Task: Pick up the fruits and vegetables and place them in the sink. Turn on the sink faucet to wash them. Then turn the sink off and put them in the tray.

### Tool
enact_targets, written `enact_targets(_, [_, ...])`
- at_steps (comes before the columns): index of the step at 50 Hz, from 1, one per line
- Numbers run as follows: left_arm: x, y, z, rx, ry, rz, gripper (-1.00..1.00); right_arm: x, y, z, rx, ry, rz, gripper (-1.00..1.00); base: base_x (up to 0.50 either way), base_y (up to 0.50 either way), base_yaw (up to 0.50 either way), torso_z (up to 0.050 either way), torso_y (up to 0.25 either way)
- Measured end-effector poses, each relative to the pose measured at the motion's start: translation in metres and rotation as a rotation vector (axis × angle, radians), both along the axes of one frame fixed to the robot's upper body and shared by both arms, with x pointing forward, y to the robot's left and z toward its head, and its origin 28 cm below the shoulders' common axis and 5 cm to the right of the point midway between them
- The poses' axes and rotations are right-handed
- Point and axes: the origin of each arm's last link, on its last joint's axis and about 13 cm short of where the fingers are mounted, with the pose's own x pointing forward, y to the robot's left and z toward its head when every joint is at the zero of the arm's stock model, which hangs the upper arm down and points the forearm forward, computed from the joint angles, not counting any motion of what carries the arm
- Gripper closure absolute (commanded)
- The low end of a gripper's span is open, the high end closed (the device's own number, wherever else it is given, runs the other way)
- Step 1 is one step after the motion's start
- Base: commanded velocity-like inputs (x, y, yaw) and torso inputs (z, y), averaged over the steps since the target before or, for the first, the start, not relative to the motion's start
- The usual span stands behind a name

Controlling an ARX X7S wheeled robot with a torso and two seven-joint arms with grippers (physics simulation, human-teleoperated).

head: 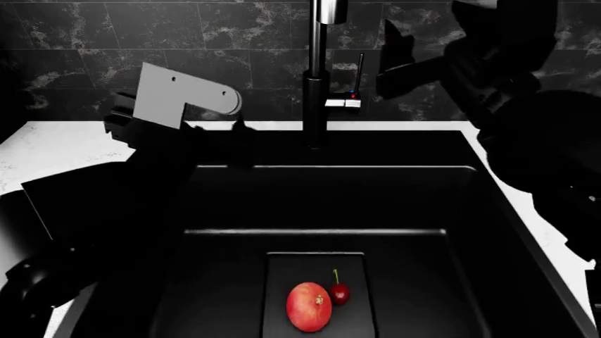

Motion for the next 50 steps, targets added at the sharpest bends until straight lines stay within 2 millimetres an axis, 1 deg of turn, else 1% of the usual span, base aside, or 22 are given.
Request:
enact_targets(4, [-0.001,0.000,0.001,-0.006,-0.013,0.001,-1.00,0.007,0.001,-0.001,0.004,-0.004,0.004,-1.00,0.00,0.00,0.00,0.000,-0.002])
enact_targets(13, [-0.004,-0.002,0.000,-0.010,-0.033,-0.023,-1.00,0.045,0.009,-0.008,0.052,0.015,0.036,-1.00,0.00,0.00,0.00,0.000,0.000])
enact_targets(22, [-0.006,-0.003,0.000,-0.015,-0.043,-0.035,-1.00,0.072,0.016,-0.015,0.062,0.037,0.051,-1.00,0.00,0.00,0.00,0.000,0.000])
enact_targets(30, [-0.007,-0.003,0.001,-0.015,-0.047,-0.036,-1.00,0.086,0.018,-0.017,0.050,0.049,0.041,-1.00,0.00,0.00,0.00,0.000,0.000])
enact_targets(50, [-0.009,-0.001,0.002,-0.017,-0.052,-0.032,-1.00,0.112,0.028,-0.025,0.002,0.113,0.036,-1.00,0.00,0.00,0.00,0.000,0.000])
